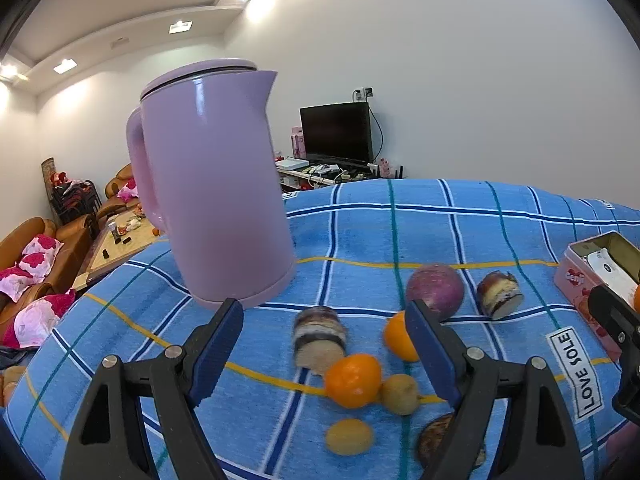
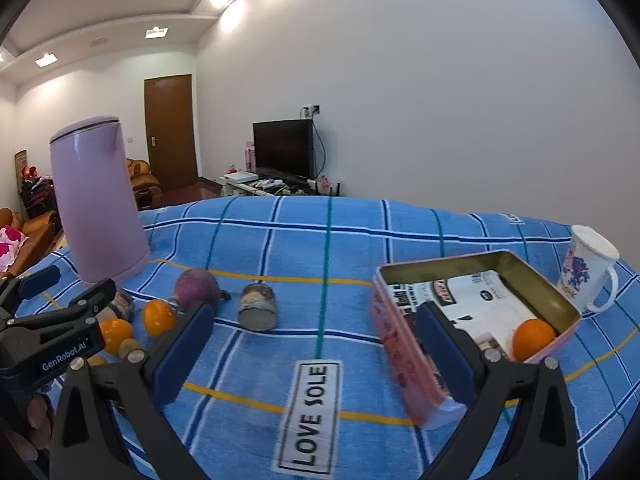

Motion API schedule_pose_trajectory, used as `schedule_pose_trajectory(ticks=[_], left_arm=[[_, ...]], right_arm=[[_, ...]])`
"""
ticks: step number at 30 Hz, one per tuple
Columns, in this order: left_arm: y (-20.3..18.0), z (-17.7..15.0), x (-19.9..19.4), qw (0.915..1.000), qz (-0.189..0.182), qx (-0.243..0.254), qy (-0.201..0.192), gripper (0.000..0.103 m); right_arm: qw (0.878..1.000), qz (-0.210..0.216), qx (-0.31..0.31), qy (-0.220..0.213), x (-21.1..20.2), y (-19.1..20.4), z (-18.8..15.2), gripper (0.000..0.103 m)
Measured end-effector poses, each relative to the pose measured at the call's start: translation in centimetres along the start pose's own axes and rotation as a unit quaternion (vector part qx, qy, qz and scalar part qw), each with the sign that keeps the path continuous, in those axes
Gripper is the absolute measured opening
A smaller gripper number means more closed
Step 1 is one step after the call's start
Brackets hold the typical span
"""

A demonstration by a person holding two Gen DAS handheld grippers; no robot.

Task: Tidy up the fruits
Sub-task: 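Move both tools back over the remaining fruits, then grasp a mangosteen with the right tool while the left tool grasps a yellow fruit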

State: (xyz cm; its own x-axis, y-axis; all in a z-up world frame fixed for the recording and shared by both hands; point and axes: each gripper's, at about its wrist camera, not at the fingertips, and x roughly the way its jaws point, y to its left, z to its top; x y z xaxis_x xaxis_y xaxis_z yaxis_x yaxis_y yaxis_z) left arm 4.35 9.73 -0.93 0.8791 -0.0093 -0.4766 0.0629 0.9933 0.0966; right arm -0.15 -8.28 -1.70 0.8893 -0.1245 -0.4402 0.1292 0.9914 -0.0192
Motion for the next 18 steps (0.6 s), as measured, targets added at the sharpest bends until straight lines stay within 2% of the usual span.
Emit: schedule_pose_trajectory(ticks=[7,11,15,18], left_arm=[[2.5,0.3,1.1,0.9994,-0.004,-0.027,0.019,0.084],[4.4,0.5,1.9,0.9981,-0.004,-0.047,0.039,0.084],[6.4,0.5,2.5,0.9950,-0.015,-0.079,0.059,0.084],[7.4,0.4,3.0,0.9927,-0.023,-0.094,0.072,0.084]], right_arm=[[0.999,0.037,-0.011,0.022,0.7,1.5,-0.1,0.103],[0.993,0.098,-0.017,0.066,1.5,2.4,-0.6,0.103],[0.976,0.174,-0.041,0.122,2.5,4.3,-1.4,0.084],[0.963,0.204,-0.088,0.154,2.9,6.8,-2.1,0.079]])
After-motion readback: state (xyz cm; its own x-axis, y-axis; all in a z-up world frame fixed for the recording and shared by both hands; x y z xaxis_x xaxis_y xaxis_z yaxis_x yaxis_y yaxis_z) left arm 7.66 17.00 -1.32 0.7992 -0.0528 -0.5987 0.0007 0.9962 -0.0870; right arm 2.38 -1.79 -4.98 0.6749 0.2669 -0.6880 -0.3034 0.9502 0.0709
